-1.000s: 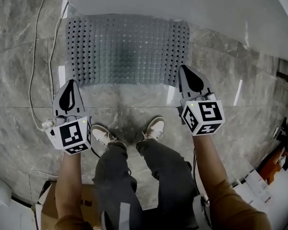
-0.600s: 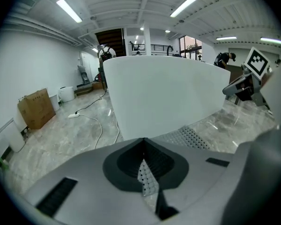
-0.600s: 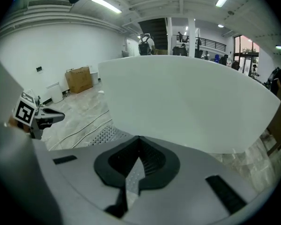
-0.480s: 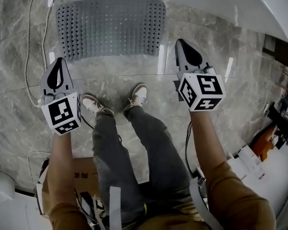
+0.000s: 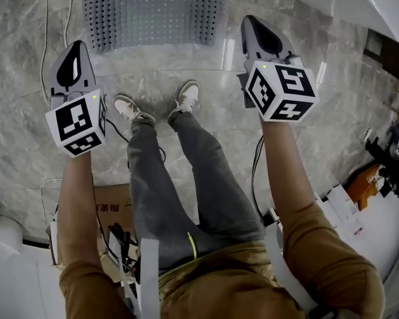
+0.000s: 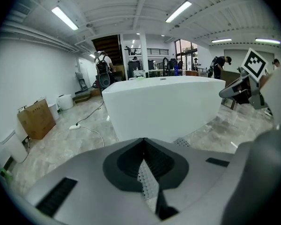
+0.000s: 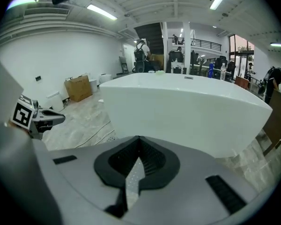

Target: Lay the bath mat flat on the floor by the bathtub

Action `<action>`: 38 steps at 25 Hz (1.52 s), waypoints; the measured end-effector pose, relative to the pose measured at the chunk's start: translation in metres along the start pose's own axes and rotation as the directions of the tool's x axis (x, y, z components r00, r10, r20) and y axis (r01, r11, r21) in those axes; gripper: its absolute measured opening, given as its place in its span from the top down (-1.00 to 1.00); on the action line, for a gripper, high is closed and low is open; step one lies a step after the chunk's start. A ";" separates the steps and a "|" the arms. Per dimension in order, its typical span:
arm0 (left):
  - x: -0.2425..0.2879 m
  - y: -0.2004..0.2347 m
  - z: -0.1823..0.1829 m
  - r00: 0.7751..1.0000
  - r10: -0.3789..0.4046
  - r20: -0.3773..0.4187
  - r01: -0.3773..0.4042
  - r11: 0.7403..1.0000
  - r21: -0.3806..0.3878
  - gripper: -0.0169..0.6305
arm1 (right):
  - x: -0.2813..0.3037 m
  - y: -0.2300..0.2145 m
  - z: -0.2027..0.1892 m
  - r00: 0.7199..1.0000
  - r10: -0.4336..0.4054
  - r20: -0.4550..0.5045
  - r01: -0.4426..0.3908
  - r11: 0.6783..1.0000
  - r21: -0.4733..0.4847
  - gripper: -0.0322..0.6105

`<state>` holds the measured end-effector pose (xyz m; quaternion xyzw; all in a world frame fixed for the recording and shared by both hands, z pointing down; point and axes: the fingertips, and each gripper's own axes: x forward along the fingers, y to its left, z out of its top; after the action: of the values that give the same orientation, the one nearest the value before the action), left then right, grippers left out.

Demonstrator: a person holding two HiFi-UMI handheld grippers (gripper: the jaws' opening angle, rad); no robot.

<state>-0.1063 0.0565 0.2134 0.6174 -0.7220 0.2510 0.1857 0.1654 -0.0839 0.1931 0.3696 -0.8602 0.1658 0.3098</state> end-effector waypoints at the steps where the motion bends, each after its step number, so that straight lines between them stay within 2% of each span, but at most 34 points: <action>1: -0.007 -0.001 0.007 1.000 0.001 0.004 -0.001 1.000 0.004 0.93 | -0.007 0.001 0.006 1.000 0.003 0.007 -0.003 1.000 -0.001 0.89; 14: -0.075 -0.005 0.099 0.997 -0.004 0.071 0.004 1.000 0.004 0.93 | -0.090 0.009 0.083 0.998 0.016 0.066 -0.014 0.999 -0.037 0.89; 25: -0.122 -0.002 0.142 0.993 -0.021 0.118 0.022 1.000 -0.004 0.93 | -0.145 0.017 0.115 0.994 -0.027 0.104 0.028 1.000 -0.004 0.89; 30: -0.144 -0.010 0.161 0.990 -0.043 0.132 0.041 0.999 0.016 0.94 | -0.177 0.013 0.132 0.991 -0.055 0.126 0.053 0.998 0.019 0.89; 38: -0.177 -0.022 0.213 0.981 -0.069 0.180 0.059 0.996 0.060 0.93 | -0.224 0.003 0.169 0.982 -0.084 0.170 0.079 0.996 0.034 0.89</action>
<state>-0.0464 0.0692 -0.0572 0.6655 -0.7086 0.2071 0.1103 0.2138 -0.0498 -0.0813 0.4216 -0.8655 0.1321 0.2361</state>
